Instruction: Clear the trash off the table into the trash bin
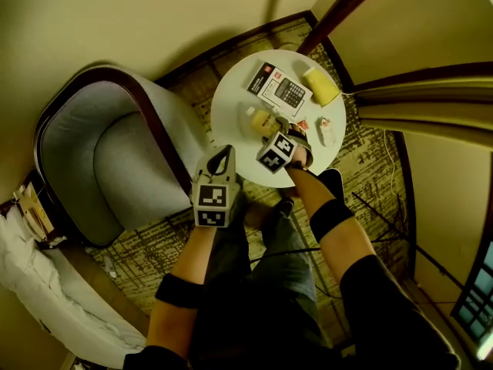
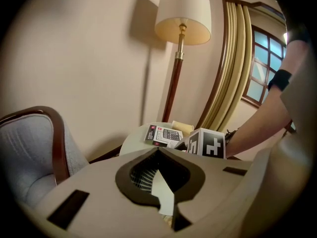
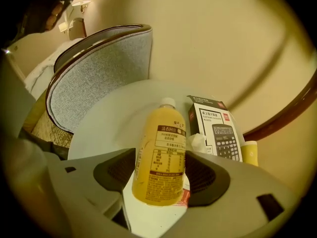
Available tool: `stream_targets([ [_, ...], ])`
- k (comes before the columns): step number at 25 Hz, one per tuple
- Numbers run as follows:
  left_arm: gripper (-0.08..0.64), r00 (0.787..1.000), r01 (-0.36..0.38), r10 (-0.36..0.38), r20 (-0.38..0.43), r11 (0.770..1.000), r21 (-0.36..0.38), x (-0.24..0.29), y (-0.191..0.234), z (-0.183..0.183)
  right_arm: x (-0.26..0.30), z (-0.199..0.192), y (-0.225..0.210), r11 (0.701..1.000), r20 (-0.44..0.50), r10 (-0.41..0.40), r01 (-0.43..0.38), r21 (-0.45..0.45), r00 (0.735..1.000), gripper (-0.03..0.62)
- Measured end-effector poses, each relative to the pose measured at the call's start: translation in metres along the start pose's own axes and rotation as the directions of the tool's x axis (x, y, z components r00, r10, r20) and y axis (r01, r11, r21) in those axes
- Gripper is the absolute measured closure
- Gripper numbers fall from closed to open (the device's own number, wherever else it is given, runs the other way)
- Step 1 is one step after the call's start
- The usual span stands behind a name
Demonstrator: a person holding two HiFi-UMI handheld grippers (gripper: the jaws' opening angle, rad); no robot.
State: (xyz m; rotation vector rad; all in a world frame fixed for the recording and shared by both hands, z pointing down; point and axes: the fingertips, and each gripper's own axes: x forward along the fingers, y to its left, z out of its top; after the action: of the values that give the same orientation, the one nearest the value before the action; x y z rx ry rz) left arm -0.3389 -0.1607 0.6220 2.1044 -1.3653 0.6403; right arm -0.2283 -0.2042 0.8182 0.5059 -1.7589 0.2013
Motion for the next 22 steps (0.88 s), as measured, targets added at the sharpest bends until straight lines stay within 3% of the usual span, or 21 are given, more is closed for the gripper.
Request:
stream_targets([
  [12, 0.56, 1.0, -0.016, 0.016, -0.008, 1.0, -0.009, -0.016, 0.006, -0.01, -0.025, 0.018, 0.011, 1.0, 0.032, 0.006, -0.005, -0.011, 0.999, 0.288],
  [19, 0.56, 1.0, -0.023, 0.023, -0.006, 1.0, -0.001, -0.035, -0.008, -0.006, -0.08, 0.022, 0.022, 1.0, 0.065, 0.02, -0.021, 0.012, 0.998, 0.288],
  [22, 0.56, 1.0, -0.017, 0.017, 0.004, 1.0, 0.01, -0.047, -0.018, 0.005, -0.11, 0.019, 0.019, 1.0, 0.093, -0.014, 0.011, 0.025, 0.996, 0.288],
])
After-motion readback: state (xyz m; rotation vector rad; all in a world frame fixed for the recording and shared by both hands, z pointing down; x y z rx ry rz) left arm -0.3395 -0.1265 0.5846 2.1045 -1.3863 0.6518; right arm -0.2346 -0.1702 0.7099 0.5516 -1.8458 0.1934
